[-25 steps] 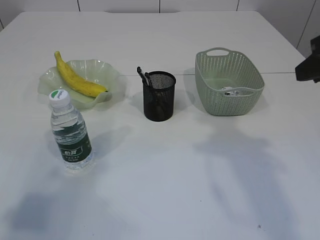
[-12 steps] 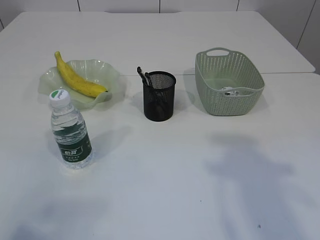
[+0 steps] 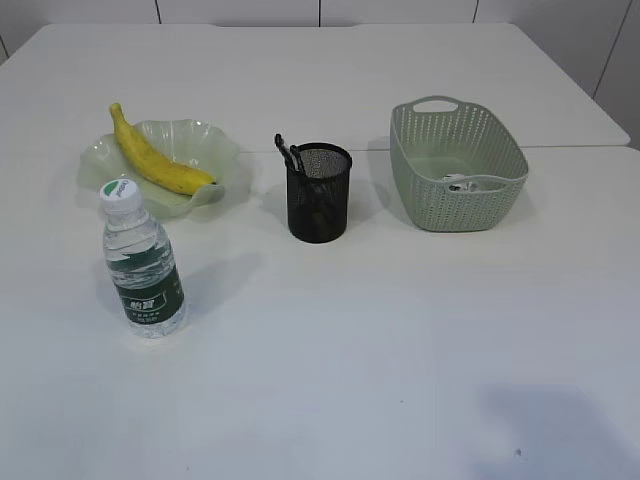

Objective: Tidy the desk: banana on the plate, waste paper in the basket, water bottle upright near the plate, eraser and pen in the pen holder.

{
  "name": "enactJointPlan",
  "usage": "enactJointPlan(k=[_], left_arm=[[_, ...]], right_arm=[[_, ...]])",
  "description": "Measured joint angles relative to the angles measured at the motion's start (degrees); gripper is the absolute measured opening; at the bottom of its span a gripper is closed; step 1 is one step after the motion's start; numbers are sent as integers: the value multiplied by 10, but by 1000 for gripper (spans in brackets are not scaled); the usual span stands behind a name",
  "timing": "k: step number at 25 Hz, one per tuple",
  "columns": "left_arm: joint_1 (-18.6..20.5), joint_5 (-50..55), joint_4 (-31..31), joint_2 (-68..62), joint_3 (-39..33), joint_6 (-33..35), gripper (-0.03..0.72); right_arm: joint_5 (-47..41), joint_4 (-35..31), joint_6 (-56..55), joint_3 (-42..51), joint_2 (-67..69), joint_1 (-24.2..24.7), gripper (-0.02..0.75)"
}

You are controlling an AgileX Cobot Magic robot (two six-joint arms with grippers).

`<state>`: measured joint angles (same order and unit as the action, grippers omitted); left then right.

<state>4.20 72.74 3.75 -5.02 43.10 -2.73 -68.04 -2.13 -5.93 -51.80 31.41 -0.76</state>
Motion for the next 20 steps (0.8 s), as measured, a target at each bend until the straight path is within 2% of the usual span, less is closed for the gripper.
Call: enactJointPlan(k=[5,16,20], left_arm=[[0,1,0,14,3,9,465],[0,3,4,46,4,11,465],[-14,3,4,46,4,12,465]], right_arm=[[-42,4,-2,0,-54,0,272],[-48,6,8,0,-160,0,272],[-50,7,20,0,-178,0,272]])
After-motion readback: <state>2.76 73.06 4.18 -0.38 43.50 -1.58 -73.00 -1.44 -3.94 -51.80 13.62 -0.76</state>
